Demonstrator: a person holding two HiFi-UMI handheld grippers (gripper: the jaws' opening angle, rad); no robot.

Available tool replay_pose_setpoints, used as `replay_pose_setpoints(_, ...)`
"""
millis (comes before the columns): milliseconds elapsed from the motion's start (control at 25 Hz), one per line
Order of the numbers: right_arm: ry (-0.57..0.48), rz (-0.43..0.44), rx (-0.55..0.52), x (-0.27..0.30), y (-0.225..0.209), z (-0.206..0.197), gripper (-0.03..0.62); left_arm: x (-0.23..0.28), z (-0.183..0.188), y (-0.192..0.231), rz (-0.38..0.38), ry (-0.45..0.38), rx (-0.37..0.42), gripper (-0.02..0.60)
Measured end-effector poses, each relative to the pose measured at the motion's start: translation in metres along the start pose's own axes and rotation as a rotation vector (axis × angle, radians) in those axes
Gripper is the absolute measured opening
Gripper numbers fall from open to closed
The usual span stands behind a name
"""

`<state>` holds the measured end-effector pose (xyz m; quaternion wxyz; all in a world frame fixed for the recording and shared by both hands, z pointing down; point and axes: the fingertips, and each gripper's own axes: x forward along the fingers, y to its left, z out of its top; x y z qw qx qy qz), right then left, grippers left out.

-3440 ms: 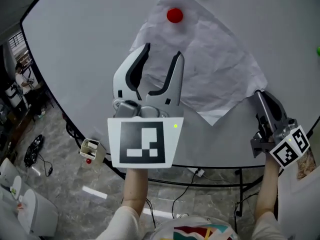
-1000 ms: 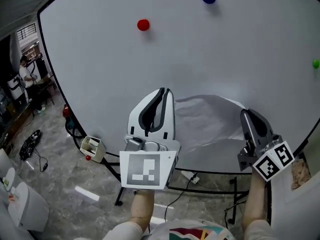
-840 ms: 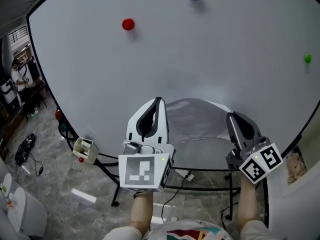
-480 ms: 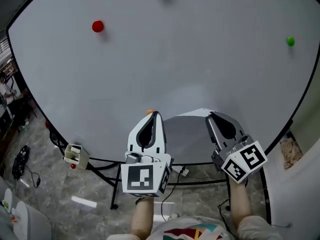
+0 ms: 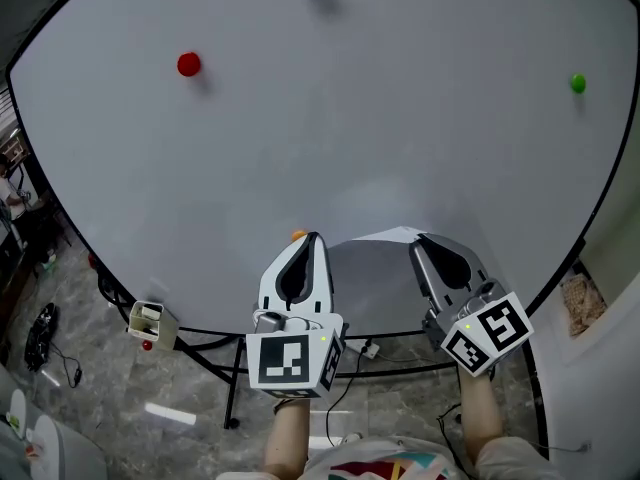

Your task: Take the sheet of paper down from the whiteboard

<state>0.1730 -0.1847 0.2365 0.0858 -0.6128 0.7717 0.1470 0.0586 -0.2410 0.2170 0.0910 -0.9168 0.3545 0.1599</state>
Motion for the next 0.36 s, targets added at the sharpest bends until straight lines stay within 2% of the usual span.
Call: replay_pose_setpoints(360,-0.006,-0.001,0.001,0.0035,0.0038,0.0013,0.014,0.0017,-0.0038,0.0032,-0.012,0.008,-0.004,0.043)
